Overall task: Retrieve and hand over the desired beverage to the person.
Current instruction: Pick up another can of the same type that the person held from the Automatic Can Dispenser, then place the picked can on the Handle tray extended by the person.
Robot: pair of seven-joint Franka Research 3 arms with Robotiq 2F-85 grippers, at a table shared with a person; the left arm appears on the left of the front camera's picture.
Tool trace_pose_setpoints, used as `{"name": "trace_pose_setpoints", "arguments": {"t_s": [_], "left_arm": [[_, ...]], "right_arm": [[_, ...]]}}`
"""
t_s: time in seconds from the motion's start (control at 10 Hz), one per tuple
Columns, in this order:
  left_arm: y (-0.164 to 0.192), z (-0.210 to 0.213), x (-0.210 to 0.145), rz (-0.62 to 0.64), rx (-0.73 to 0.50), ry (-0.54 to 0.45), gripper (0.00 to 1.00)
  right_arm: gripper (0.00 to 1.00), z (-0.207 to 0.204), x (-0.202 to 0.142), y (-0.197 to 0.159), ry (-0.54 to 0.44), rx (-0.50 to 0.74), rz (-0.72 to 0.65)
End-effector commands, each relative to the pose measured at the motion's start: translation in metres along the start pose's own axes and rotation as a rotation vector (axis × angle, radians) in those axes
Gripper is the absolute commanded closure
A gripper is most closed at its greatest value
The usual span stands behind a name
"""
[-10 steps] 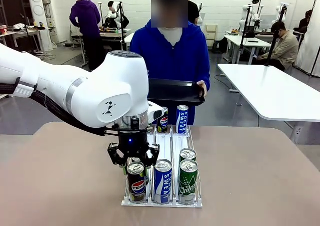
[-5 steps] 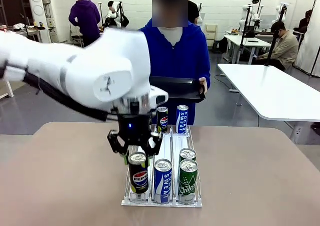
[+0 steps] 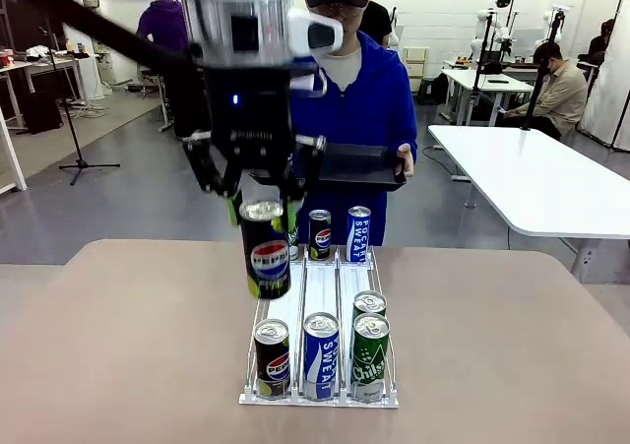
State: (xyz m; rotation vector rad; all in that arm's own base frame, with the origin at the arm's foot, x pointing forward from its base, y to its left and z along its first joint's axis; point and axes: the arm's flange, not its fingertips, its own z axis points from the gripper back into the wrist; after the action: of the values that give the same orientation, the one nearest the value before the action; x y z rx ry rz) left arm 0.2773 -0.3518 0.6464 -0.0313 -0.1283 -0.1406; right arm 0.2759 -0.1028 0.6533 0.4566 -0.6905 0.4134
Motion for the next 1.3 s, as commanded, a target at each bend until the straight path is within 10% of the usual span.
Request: {"name": "trace_pose_setpoints", "arguments": {"t_s": [0.0, 1.2], "left_arm": [[-0.013, 0.019, 0.025, 0.033, 0.015, -0.047, 1.0], [-0.02, 0.016, 0.065, 0.043, 0.018, -0.043, 1.0]], "right_arm": [[0.0, -0.001, 0.0, -0.001, -0.006, 0.018, 0.006], [0.0, -0.001, 0.0, -0.001, -0.006, 0.018, 0.006]]}}
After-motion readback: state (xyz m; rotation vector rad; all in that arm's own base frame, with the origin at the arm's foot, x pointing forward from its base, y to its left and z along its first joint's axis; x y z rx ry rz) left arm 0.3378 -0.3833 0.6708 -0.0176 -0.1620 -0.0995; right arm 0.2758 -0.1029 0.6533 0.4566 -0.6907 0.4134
